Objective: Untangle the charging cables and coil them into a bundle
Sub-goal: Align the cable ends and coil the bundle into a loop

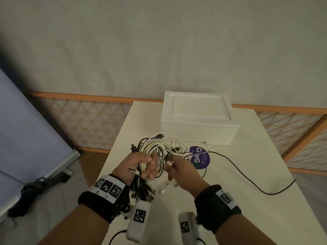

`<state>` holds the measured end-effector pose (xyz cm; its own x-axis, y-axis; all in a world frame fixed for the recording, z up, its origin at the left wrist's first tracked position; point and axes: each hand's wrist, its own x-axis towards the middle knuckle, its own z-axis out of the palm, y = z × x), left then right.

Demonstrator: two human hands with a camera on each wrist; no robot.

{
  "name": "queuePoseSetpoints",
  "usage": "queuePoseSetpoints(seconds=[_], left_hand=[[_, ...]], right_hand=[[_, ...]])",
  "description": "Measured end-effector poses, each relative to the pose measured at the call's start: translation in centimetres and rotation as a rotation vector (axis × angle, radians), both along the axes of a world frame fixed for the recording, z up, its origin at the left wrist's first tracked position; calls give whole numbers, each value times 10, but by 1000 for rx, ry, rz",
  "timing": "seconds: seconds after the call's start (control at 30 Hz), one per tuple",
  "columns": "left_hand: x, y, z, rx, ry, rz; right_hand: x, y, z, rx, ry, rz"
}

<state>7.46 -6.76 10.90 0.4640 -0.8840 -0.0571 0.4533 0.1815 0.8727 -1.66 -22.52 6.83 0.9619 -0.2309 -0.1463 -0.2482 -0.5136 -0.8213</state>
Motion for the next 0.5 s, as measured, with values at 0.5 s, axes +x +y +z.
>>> queuePoseSetpoints(seconds=[0.5], left_hand=[[4, 5, -5, -63, 23, -83]], right_hand=[[-11, -29, -25, -774, -364, 461]])
